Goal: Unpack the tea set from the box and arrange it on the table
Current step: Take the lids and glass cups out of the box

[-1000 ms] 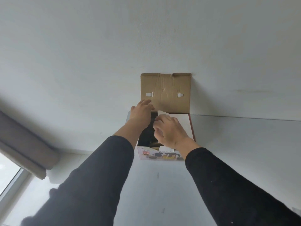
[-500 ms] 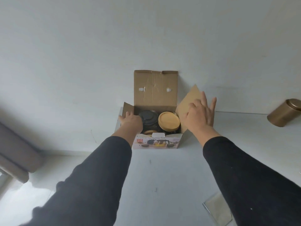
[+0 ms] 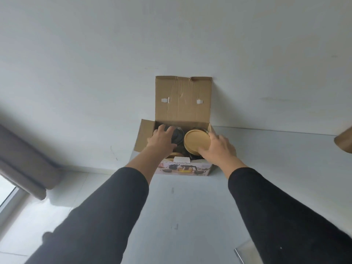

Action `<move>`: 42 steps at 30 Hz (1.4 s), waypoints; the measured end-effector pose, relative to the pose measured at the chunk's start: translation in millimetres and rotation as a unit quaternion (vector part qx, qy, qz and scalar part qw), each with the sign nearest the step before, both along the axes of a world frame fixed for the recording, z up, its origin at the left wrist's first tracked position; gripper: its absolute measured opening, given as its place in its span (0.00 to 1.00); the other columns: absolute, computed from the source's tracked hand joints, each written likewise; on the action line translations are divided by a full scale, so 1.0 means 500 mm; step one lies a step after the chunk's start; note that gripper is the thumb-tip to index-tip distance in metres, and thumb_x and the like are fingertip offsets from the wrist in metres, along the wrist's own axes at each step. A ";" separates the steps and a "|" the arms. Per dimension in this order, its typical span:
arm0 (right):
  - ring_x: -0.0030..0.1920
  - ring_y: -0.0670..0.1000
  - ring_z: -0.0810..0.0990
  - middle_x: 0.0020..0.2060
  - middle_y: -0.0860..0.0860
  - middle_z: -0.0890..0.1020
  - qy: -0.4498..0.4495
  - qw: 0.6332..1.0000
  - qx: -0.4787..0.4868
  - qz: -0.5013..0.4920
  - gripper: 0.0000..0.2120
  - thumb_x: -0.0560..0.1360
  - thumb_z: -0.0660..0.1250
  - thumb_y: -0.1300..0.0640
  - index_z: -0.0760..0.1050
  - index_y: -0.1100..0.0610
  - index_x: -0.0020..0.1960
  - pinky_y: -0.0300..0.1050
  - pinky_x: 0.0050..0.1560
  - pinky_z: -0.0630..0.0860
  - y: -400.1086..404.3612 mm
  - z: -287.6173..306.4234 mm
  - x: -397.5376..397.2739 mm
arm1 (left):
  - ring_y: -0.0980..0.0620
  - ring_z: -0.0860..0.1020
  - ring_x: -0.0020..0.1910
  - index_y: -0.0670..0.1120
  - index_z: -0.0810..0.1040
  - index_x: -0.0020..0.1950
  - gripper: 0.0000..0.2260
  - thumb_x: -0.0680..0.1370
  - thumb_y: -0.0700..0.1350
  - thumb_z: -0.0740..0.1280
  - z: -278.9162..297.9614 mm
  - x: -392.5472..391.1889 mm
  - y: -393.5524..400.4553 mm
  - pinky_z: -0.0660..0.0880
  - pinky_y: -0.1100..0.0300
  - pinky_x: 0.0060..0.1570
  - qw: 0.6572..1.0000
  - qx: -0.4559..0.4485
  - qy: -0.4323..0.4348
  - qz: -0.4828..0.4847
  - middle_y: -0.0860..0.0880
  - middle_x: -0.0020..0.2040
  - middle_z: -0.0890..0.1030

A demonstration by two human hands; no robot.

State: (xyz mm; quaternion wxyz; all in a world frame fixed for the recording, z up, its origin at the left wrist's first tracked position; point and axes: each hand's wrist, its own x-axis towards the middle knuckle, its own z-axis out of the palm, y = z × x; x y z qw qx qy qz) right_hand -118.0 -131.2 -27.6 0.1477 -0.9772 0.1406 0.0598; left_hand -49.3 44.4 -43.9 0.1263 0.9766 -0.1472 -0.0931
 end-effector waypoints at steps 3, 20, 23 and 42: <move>0.68 0.56 0.65 0.70 0.54 0.64 -0.014 0.997 0.042 0.063 0.38 0.71 0.69 0.42 0.58 0.53 0.74 0.49 0.62 0.67 0.005 0.011 0.033 | 0.47 0.68 0.63 0.49 0.72 0.64 0.22 0.72 0.50 0.73 0.015 -0.010 0.017 0.74 0.52 0.59 0.997 -0.007 -0.034 -0.070 0.48 0.65 0.66; 0.71 0.58 0.61 0.73 0.55 0.58 0.054 0.985 0.114 0.120 0.48 0.65 0.77 0.48 0.52 0.55 0.76 0.54 0.68 0.64 -0.007 -0.034 0.092 | 0.53 0.69 0.59 0.55 0.78 0.58 0.13 0.75 0.49 0.71 0.042 -0.001 -0.017 0.68 0.60 0.54 0.934 0.194 -0.080 -0.291 0.53 0.58 0.72; 0.70 0.58 0.62 0.72 0.55 0.59 0.056 0.985 0.113 0.120 0.47 0.65 0.77 0.47 0.53 0.54 0.75 0.55 0.67 0.66 -0.009 -0.035 0.092 | 0.52 0.68 0.62 0.55 0.78 0.61 0.17 0.73 0.53 0.71 0.049 0.002 -0.021 0.69 0.58 0.57 0.919 0.238 -0.064 -0.309 0.53 0.59 0.71; 0.68 0.59 0.65 0.69 0.57 0.64 0.062 0.986 0.080 0.130 0.45 0.64 0.76 0.44 0.56 0.54 0.73 0.54 0.64 0.69 -0.010 -0.037 0.103 | 0.50 0.71 0.58 0.49 0.78 0.60 0.20 0.72 0.57 0.70 0.061 0.007 -0.081 0.68 0.57 0.54 0.844 0.381 -0.075 -0.370 0.51 0.57 0.75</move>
